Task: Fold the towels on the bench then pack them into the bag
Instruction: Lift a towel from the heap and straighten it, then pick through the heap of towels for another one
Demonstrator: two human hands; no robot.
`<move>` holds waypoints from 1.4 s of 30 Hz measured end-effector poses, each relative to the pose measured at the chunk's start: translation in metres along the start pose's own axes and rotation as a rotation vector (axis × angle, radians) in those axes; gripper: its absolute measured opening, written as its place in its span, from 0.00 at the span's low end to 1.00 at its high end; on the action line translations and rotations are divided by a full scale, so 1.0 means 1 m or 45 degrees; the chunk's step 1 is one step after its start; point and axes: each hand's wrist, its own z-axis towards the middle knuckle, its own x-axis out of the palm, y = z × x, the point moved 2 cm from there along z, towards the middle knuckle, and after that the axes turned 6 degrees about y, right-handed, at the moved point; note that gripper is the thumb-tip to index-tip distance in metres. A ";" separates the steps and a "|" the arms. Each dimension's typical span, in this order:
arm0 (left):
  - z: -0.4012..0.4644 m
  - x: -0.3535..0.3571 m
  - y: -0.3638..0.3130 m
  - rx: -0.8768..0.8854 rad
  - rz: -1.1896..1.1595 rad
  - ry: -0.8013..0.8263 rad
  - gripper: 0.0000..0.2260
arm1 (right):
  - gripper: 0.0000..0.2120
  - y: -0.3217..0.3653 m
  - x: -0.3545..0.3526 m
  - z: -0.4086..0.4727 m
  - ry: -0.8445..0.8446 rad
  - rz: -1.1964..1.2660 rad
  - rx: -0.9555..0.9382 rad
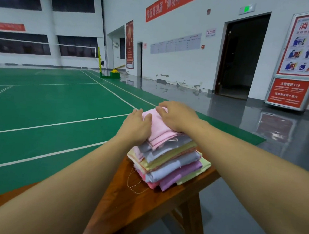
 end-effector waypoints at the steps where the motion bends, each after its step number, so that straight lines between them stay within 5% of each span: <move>1: -0.005 -0.006 0.001 0.004 0.001 -0.023 0.26 | 0.23 0.007 -0.003 -0.001 -0.019 -0.004 -0.034; 8: -0.050 -0.070 0.054 -0.016 0.117 -0.180 0.26 | 0.23 0.112 0.003 -0.001 -0.031 0.048 -0.314; 14: -0.145 -0.146 0.142 -0.243 0.355 -0.267 0.24 | 0.24 0.232 0.054 -0.007 0.063 0.127 -0.538; 22: -0.287 -0.246 0.282 -0.687 0.294 -0.471 0.27 | 0.25 0.418 0.134 -0.049 0.234 0.280 -0.870; 31: -0.432 -0.328 0.344 -1.014 0.477 -0.566 0.18 | 0.18 0.559 0.163 -0.112 0.464 0.491 -1.119; 35: -0.459 -0.322 0.361 -1.077 0.255 -0.216 0.16 | 0.16 0.595 0.176 -0.137 0.702 0.722 -1.104; 42: -0.459 -0.321 0.366 -0.983 0.208 -0.281 0.09 | 0.26 0.618 0.191 -0.142 0.727 0.621 -0.809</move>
